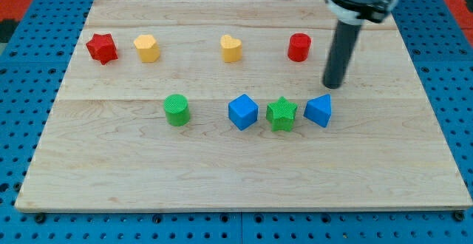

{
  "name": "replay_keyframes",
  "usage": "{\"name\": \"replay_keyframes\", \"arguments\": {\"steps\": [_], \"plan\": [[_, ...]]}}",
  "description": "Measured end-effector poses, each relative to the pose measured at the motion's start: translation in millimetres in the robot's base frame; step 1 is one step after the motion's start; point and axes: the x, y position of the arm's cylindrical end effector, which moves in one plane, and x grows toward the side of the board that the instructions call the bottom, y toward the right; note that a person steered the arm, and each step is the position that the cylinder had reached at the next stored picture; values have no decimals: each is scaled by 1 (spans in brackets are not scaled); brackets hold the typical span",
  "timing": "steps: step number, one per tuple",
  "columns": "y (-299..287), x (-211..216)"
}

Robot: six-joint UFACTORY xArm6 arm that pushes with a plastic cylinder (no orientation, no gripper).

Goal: Move your arm slightly right

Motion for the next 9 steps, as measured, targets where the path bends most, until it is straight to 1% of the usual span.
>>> {"name": "replay_keyframes", "arguments": {"steps": [1,2,3,8,9], "plan": [[-2,33],[-18,43],[-31,43],[1,43],[1,35]]}}
